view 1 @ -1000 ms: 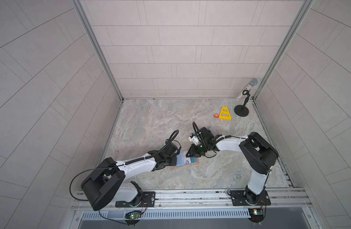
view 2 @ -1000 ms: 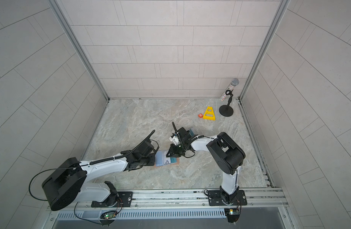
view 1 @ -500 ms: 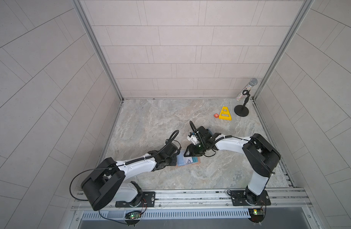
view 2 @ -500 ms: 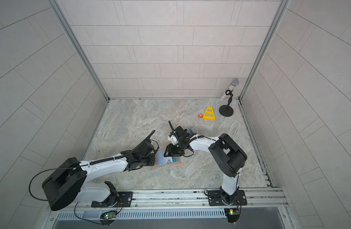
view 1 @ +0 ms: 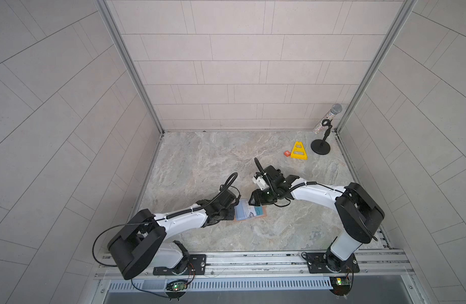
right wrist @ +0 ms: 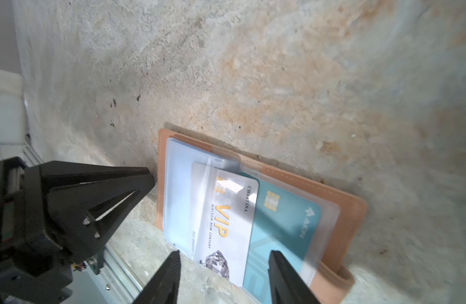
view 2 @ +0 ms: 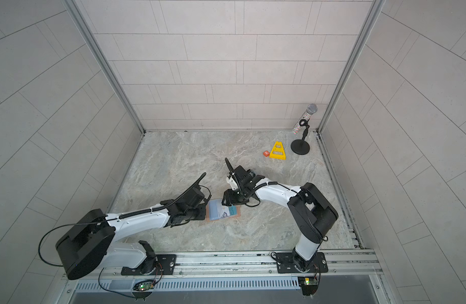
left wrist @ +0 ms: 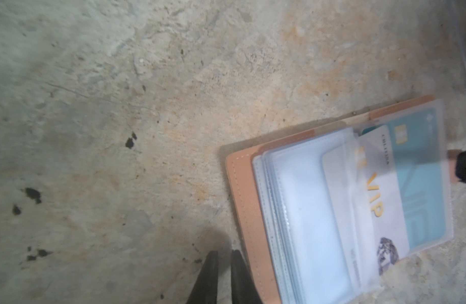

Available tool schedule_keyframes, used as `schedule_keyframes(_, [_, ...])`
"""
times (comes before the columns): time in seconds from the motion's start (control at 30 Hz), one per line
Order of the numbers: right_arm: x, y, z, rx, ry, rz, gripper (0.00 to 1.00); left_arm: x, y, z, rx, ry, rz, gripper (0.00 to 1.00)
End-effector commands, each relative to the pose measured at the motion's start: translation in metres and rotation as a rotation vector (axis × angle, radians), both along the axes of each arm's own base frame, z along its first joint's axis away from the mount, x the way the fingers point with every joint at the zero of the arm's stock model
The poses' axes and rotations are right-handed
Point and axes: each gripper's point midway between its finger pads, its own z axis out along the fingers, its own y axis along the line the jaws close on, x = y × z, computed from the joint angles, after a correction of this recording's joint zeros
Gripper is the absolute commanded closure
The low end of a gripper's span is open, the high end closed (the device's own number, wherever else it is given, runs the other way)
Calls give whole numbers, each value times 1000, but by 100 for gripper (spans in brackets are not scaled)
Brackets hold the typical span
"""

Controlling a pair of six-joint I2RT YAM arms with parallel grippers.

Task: Insert credit cards into a card holder
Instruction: Insert the credit card into the card slot.

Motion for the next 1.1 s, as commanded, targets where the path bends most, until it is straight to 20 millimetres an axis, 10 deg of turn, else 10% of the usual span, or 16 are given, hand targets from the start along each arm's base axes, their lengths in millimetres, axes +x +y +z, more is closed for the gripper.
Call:
schedule_keyframes(0.0, [3,-12,4,-98,-59,4,55,-9,9,-7,57,36,-12,82])
schedule_keyframes(0.4, [0,-15,-14,-217,-67,39,93,-9,11,-7,61,35,-12,82])
schedule_keyframes(1.07, [-4,-10,-42,-287,-40,60,98,-10,11,-8,62,36,-12,82])
